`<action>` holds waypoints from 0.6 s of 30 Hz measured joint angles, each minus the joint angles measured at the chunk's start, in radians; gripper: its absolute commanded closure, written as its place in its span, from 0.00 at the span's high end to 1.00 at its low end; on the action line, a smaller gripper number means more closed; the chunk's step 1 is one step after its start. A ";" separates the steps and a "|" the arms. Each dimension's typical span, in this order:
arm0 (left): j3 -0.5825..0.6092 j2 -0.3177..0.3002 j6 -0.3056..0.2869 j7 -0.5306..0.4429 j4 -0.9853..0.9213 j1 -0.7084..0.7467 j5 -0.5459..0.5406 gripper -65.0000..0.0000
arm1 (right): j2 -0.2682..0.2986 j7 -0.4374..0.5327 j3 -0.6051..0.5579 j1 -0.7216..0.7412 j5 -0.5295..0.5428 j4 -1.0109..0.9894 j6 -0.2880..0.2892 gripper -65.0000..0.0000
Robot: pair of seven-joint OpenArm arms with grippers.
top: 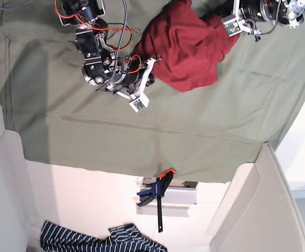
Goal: Fold the T-shirt properly
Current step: 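Fold the shirt end over onto itself with both grippers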
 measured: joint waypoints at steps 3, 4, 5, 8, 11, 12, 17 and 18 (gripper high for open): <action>-0.001 0.066 -0.002 -0.021 -0.025 -0.036 0.035 0.00 | -0.004 -0.014 -0.031 0.002 0.001 -0.001 0.000 0.00; -0.001 0.089 -0.004 -0.026 -0.039 -0.052 0.046 0.00 | -0.005 -0.026 -0.040 0.002 0.010 0.000 -0.003 0.00; -0.001 0.105 -0.006 -0.032 -0.056 -0.065 0.054 0.00 | -0.005 -0.042 -0.048 0.002 0.022 0.002 -0.004 0.00; -0.002 0.118 -0.020 -0.064 -0.114 -0.084 0.055 0.00 | -0.004 -0.093 -0.059 -0.021 0.047 0.041 -0.002 0.00; -0.002 0.109 -0.032 -0.136 -0.148 -0.085 0.085 0.00 | 0.009 -0.117 -0.060 -0.087 0.095 0.135 0.002 0.00; -0.002 0.103 -0.035 -0.147 -0.153 -0.085 0.095 0.00 | 0.016 -0.126 -0.060 -0.111 0.113 0.172 0.005 0.00; 0.003 0.028 -0.035 -0.169 -0.157 -0.089 0.114 0.00 | 0.071 -0.206 -0.062 -0.232 0.190 0.367 0.008 0.00; 0.003 0.008 -0.037 -0.169 -0.157 -0.094 0.129 0.00 | 0.081 -0.227 -0.062 -0.254 0.213 0.401 0.008 0.00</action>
